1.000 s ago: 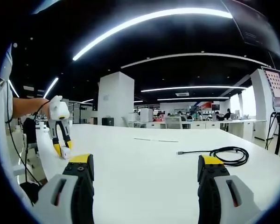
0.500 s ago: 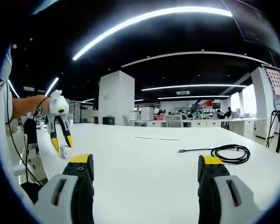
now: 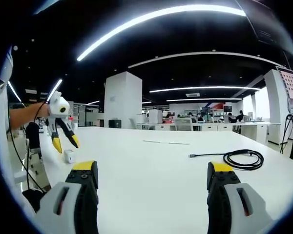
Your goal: Plug the desk Type‑C cable into the charger adapter.
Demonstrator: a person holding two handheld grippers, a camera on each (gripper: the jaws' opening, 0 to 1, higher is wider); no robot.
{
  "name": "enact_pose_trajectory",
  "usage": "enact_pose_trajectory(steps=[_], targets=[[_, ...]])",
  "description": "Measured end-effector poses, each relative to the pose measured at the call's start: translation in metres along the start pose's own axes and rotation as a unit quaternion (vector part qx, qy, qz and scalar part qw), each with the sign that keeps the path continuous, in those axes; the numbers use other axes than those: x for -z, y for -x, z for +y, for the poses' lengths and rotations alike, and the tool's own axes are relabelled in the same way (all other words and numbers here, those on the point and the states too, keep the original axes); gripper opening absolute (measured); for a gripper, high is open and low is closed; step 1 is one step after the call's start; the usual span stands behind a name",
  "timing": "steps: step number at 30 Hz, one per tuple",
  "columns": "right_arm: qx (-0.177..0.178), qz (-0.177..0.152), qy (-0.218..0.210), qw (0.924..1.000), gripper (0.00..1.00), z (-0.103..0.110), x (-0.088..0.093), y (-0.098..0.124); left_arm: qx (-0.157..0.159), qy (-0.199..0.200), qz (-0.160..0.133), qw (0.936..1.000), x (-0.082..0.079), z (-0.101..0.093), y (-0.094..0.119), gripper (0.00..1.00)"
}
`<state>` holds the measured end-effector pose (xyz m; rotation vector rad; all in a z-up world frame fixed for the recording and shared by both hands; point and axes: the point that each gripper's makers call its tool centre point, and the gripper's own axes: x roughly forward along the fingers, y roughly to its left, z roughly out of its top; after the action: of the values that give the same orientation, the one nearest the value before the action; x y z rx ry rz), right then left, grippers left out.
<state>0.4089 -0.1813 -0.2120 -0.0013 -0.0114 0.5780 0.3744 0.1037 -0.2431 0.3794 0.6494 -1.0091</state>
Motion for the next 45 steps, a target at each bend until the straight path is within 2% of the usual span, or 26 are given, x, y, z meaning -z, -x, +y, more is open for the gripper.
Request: enact_pose_trajectory(steps=[6, 10, 15, 17, 18, 20, 27, 29, 31, 35, 38, 41, 45], targets=[[-0.003, 0.003, 0.002, 1.0000, 0.94, 0.004, 0.000, -0.001, -0.065, 0.021, -0.081, 0.9944, -0.008, 0.008, 0.011, 0.56], [-0.007, 0.005, 0.001, 1.0000, 0.94, 0.005, 0.000, -0.002, -0.096, 0.027, -0.127, 0.9869, -0.013, 0.005, 0.021, 0.58], [-0.007, 0.007, 0.003, 0.9999, 0.94, 0.007, -0.001, -0.002, -0.144, 0.038, -0.186, 0.9711, -0.020, 0.005, 0.031, 0.63], [-0.007, 0.007, 0.005, 0.9999, 0.94, 0.008, -0.002, -0.002, -0.150, 0.038, -0.195, 0.9684, -0.019, 0.003, 0.031, 0.63], [-0.007, 0.007, 0.005, 0.9999, 0.94, 0.009, -0.002, -0.002, -0.169, 0.029, -0.214, 0.9615, -0.022, 0.003, 0.034, 0.64], [-0.007, 0.009, 0.007, 0.9999, 0.94, 0.010, -0.003, -0.002, -0.175, 0.032, -0.219, 0.9594, -0.020, 0.000, 0.034, 0.65], [-0.008, 0.013, 0.014, 0.9998, 0.94, 0.012, -0.004, -0.004, -0.224, 0.011, -0.277, 0.9344, -0.030, -0.010, 0.039, 0.69], [-0.008, 0.015, 0.016, 0.9997, 0.94, 0.012, -0.004, -0.004, -0.233, 0.018, -0.284, 0.9301, -0.029, -0.010, 0.040, 0.72], [-0.009, 0.015, 0.018, 0.9997, 0.94, 0.013, -0.005, -0.004, -0.250, 0.050, -0.281, 0.9250, -0.022, -0.005, 0.040, 0.77], [-0.008, 0.017, 0.021, 0.9996, 0.94, 0.013, -0.005, -0.004, -0.267, 0.057, -0.297, 0.9153, -0.020, -0.003, 0.044, 0.77], [-0.008, 0.020, 0.021, 0.9995, 0.94, 0.013, -0.004, -0.004, -0.268, 0.076, -0.281, 0.9184, -0.013, -0.001, 0.041, 0.81], [-0.009, 0.022, 0.022, 0.9995, 0.94, 0.014, -0.002, -0.004, -0.285, 0.074, -0.278, 0.9143, -0.011, 0.002, 0.042, 0.89], [-0.010, 0.024, 0.023, 0.9994, 0.94, 0.015, -0.002, -0.005, -0.288, 0.085, -0.285, 0.9103, -0.009, 0.001, 0.040, 0.89]])
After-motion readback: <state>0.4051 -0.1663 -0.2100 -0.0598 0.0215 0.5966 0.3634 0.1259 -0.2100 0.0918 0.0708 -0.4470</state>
